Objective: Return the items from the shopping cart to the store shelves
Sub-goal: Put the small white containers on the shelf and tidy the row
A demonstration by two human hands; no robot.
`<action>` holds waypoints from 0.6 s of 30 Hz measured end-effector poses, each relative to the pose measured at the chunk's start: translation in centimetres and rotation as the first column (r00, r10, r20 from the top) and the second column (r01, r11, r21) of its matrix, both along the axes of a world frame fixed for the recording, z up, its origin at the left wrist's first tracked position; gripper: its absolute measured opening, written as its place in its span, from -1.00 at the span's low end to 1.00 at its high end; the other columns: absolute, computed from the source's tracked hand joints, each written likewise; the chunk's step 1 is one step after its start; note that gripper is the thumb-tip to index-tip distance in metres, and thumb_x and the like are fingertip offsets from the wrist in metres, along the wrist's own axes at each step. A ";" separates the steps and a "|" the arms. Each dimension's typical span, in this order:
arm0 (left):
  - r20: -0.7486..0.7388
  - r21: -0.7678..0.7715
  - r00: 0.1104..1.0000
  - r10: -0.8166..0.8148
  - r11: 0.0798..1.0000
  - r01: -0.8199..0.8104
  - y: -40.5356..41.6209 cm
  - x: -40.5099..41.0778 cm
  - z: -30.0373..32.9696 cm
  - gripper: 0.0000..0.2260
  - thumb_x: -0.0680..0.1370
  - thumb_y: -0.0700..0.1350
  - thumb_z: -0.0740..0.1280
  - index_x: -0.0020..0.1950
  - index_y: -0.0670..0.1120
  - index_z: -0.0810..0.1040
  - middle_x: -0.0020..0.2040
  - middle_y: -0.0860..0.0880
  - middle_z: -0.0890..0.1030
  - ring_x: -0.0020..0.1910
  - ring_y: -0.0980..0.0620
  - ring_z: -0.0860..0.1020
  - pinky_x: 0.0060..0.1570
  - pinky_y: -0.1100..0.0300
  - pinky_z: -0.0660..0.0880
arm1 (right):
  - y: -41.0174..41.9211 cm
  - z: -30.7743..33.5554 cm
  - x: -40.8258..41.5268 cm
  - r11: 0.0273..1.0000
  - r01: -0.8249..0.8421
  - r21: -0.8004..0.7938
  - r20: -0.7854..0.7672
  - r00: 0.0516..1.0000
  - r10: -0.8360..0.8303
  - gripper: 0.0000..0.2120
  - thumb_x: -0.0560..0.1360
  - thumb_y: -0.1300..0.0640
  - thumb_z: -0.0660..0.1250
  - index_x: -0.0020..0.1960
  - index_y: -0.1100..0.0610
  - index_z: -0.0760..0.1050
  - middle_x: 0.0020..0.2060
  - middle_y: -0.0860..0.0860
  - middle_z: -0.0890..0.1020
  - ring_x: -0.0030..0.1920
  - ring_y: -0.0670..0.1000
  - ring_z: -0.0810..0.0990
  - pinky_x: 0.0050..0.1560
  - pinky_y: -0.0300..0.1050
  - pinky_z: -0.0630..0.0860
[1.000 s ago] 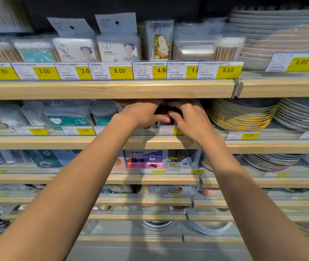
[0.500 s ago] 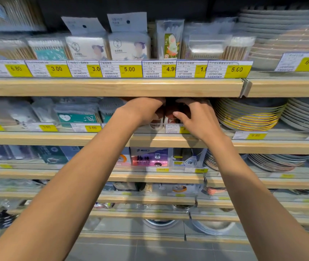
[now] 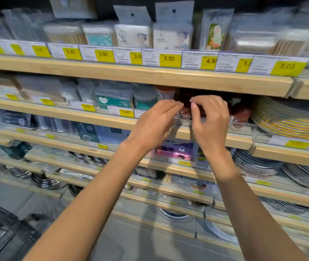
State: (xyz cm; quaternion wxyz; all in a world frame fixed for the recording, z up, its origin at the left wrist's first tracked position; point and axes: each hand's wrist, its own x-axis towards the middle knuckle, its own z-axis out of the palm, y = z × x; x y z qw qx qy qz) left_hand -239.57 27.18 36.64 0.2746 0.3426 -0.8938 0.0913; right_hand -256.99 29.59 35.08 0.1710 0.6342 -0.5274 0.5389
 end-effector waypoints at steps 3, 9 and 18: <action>-0.266 0.026 0.959 0.100 0.995 -0.096 2.8 5.4 -3.1 -0.77 0.56 -0.28 0.35 0.21 -0.17 0.63 0.08 -0.09 0.65 0.08 -0.11 0.57 0.08 0.07 0.51 | 0.5 -1.9 7.4 0.981 -0.167 -0.102 0.040 0.984 0.171 -0.83 0.58 0.23 0.30 -0.12 0.23 0.62 -0.17 0.09 0.65 -0.12 0.15 0.58 -0.05 0.06 0.42; -0.377 0.354 0.755 0.537 0.836 -0.419 6.8 19.9 -7.6 -0.91 0.56 -0.16 0.36 0.03 -0.04 0.63 -0.13 0.09 0.62 -0.17 0.05 0.57 -0.09 0.01 0.54 | 1.1 -5.1 23.3 0.841 -0.532 0.101 0.068 0.847 0.527 -0.85 0.58 0.20 0.29 -0.08 0.22 0.60 -0.16 0.07 0.63 -0.11 0.12 0.57 -0.05 0.02 0.46; -0.355 0.790 0.013 0.935 0.307 -0.531 19.6 45.4 -16.1 -0.88 0.52 -0.16 0.36 -0.08 0.07 0.62 -0.27 0.10 0.61 -0.20 -0.04 0.65 -0.17 0.01 0.62 | 5.4 -14.1 48.1 0.362 -0.542 0.759 0.109 0.653 0.749 -0.82 0.55 0.11 0.32 0.10 0.07 0.63 -0.06 0.08 0.70 -0.04 0.12 0.66 -0.08 -0.06 0.52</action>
